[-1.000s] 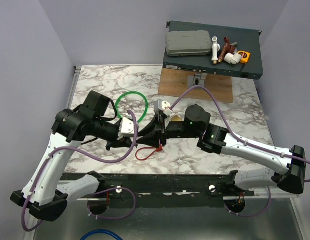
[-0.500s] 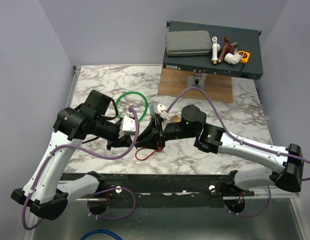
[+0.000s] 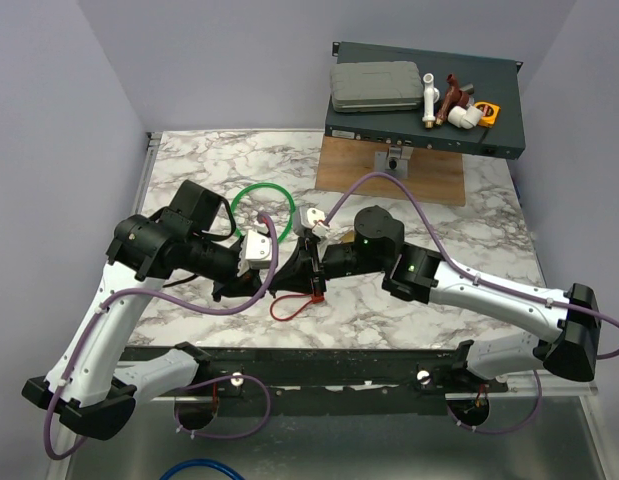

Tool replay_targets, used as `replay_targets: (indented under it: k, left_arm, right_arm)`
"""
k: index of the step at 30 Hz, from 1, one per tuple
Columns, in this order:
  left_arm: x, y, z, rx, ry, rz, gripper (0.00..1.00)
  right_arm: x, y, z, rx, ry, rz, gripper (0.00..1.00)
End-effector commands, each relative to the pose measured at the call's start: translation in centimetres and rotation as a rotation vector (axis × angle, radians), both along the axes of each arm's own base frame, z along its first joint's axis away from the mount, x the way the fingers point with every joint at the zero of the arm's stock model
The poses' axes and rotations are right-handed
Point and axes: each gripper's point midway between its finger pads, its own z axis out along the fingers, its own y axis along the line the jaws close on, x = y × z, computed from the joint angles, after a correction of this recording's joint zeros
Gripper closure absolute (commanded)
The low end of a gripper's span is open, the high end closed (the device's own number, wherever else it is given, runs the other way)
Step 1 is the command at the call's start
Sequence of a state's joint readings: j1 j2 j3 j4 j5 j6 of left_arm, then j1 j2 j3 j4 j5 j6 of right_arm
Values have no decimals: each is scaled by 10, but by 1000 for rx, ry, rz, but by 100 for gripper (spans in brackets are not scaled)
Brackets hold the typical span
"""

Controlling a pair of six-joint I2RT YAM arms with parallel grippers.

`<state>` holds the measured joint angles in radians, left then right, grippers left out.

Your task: Unlock with the key

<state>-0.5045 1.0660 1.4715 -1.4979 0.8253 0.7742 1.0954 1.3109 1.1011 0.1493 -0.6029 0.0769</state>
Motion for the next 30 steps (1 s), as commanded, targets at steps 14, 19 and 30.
replay_targets:
  k: [14, 19, 30]
  left_arm:
    - [10, -7, 13, -45, -66, 10, 100]
    - [9, -6, 14, -45, -72, 13, 100]
    - [19, -8, 12, -45, -71, 66, 44]
  right_arm:
    - [-2, 5, 5, -14, 54, 1, 70]
    - [3, 5, -2, -35, 56, -28, 95]
    - [14, -15, 4, -17, 58, -129, 99]
